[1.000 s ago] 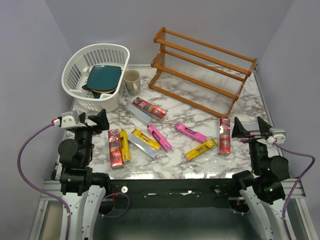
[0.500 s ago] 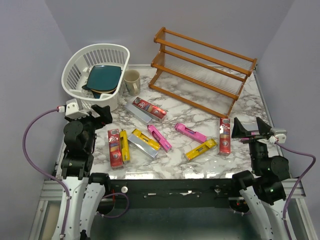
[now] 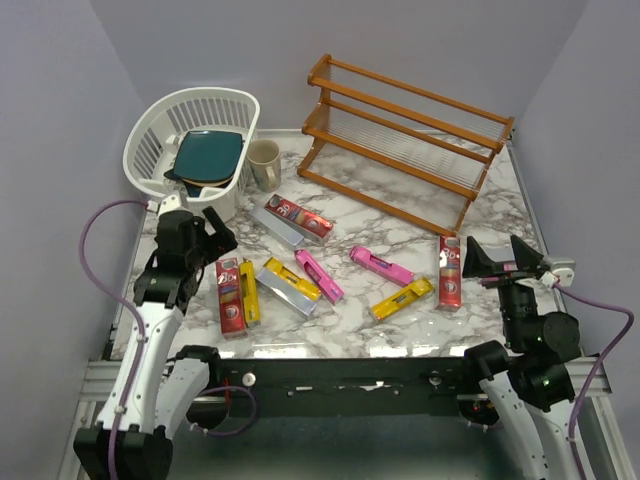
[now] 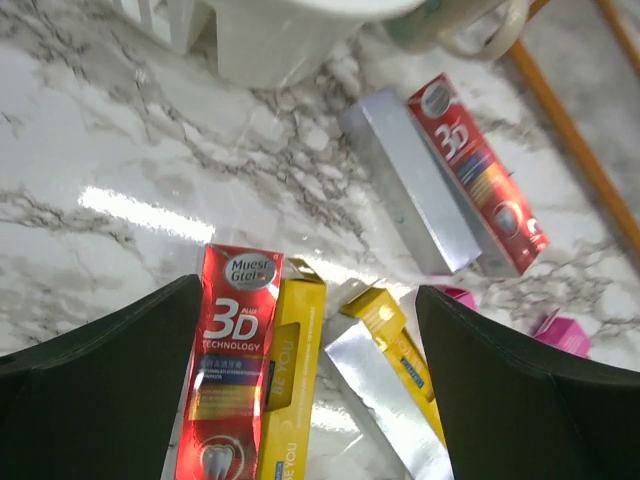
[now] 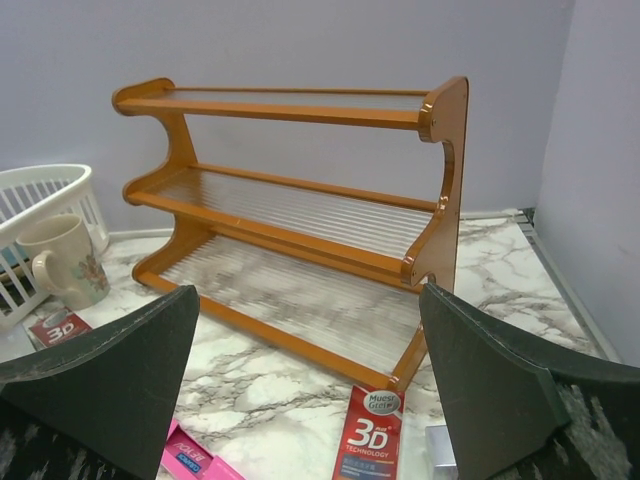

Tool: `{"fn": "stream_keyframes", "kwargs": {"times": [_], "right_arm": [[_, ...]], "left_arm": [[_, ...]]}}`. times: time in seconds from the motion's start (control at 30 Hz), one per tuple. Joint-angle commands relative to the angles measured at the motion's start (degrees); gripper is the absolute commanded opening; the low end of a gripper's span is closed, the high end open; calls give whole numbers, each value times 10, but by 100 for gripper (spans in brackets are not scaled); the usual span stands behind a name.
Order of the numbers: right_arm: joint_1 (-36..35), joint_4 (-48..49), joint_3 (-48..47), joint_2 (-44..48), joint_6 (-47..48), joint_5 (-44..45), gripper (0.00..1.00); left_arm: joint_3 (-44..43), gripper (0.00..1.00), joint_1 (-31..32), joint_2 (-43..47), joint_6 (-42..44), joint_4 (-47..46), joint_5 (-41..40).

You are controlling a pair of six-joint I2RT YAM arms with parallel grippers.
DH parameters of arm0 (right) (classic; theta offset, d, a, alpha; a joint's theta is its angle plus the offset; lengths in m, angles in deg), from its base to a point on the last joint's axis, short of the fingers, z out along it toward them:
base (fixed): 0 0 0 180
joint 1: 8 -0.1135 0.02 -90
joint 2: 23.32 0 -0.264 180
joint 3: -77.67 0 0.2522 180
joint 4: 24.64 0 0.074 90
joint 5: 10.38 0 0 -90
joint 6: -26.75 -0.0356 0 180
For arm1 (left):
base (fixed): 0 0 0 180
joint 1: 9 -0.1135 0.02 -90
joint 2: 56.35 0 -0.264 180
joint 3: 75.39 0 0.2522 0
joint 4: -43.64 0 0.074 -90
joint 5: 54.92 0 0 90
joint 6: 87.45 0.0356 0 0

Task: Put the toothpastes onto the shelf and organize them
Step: Pick up the toothpaste from the center of the board.

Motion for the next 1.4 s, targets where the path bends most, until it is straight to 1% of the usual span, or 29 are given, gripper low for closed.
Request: {"fn": "stream_keyframes", "kwargs": {"times": [0.0, 0.03, 0.07, 0.13, 0.23, 0.27, 0.3, 0.33, 0.37, 0.5, 0.6, 0.7, 0.83, 1.0, 1.1, 1.2, 1.23, 1.37], "right_arm": [[-4, -14, -15, 159, -9, 2, 100], [-5, -13, -15, 159, -10, 2, 100], [-5, -13, -14, 159, -9, 1, 100], [-9, -10, -12, 159, -7, 4, 100], [-16, -15, -13, 160, -7, 7, 100], [-19, -17, -15, 160, -6, 7, 100], [-19, -22, -16, 160, -6, 8, 100], [-19, -23, -17, 160, -6, 8, 100], [-19, -24, -18, 160, -5, 13, 100], [-19, -21, -16, 160, -1, 21, 100], [-19, -16, -12, 160, -2, 17, 100], [-20, -17, -13, 160, -2, 16, 100], [-21, -24, -18, 160, -2, 17, 100], [-21, -23, -16, 159, -2, 24, 100], [-21, -21, -14, 159, -2, 24, 100], [-22, -21, -14, 160, -3, 23, 100], [-22, -22, -15, 159, -2, 23, 100], [-23, -23, -15, 160, -1, 26, 100]], "left_arm": [[-6, 99, 70, -90, -19, 63, -18], [-8, 99, 126, -101, -27, 65, -46], [-10, 99, 152, -111, -47, 65, -93], [-11, 99, 204, -138, -74, 64, -129], [-4, 99, 235, -163, -125, 43, -154], [-2, 99, 259, -168, -136, 35, -158], [0, 99, 272, -174, -168, 25, -172], [1, 99, 284, -179, -185, 26, -183], [1, 99, 313, -182, -203, 27, -193], [-4, 99, 374, -203, -276, 68, -250], [-4, 99, 397, -208, -326, 102, -281], [8, 99, 405, -204, -348, 110, -290], [20, 99, 406, -194, -351, 126, -298], [39, 99, 406, -182, -346, 130, -276], [56, 99, 405, -172, -360, 143, -273], [73, 97, 405, -158, -373, 147, -272], [81, 94, 405, -150, -373, 147, -271], [76, 91, 400, -141, -366, 155, -280]]}}
